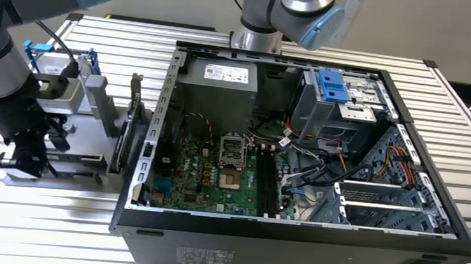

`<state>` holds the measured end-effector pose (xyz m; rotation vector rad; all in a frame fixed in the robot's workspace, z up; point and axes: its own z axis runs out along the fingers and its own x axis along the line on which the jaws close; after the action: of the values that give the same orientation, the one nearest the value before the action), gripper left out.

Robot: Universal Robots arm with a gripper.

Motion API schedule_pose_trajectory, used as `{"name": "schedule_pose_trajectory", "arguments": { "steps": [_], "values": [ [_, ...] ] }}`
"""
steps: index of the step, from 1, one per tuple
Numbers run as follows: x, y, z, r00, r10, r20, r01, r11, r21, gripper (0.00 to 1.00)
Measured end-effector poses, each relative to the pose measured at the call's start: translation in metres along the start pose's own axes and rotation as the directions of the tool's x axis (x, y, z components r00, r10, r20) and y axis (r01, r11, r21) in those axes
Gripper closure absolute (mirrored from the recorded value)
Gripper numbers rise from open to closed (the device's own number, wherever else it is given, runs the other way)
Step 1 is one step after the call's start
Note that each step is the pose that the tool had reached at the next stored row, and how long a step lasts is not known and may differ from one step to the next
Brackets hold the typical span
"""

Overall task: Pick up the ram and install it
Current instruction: 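Pick up the ram and move it above insertion slot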

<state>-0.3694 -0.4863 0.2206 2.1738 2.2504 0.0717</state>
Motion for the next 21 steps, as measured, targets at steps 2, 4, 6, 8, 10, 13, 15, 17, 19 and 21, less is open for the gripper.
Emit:
{"name": "schedule_pose_trajectory", "arguments": {
  "steps": [2, 4, 6, 8, 10, 13, 15, 17, 19, 21],
  "values": [
    [-0.0003, -0.0002, 0.0019, 1.0000, 0.001, 0.0010, -0.001, 1.0000, 0.0001, 0.00],
    [-0.0005, -0.0005, 0.0038, 1.0000, 0.001, 0.0019, -0.001, 1.0000, 0.0001, 0.00],
    [-0.0006, -0.0010, 0.0058, 1.0000, 0.001, 0.0026, -0.001, 1.0000, 0.0000, 0.00],
    [-0.0008, -0.0014, 0.0074, 1.0000, 0.001, 0.0029, -0.001, 1.0000, 0.0002, 0.00],
    [-0.0011, -0.0019, 0.0090, 1.0000, 0.001, 0.0028, -0.001, 1.0000, 0.0001, 0.00],
    [-0.0014, -0.0025, 0.0112, 1.0000, 0.001, 0.0028, -0.001, 1.0000, 0.0000, 0.00],
    [-0.0016, -0.0029, 0.0126, 1.0000, 0.001, 0.0028, -0.001, 1.0000, 0.0000, 0.00],
    [-0.0018, -0.0032, 0.0141, 1.0000, 0.001, 0.0028, -0.001, 1.0000, 0.0001, 0.00],
    [-0.0022, -0.0035, 0.0156, 1.0000, 0.002, 0.0028, -0.002, 1.0000, 0.0001, 0.00],
    [-0.0031, -0.0037, 0.0170, 1.0000, 0.002, 0.0030, -0.002, 1.0000, 0.0005, 0.00]
  ]
}}
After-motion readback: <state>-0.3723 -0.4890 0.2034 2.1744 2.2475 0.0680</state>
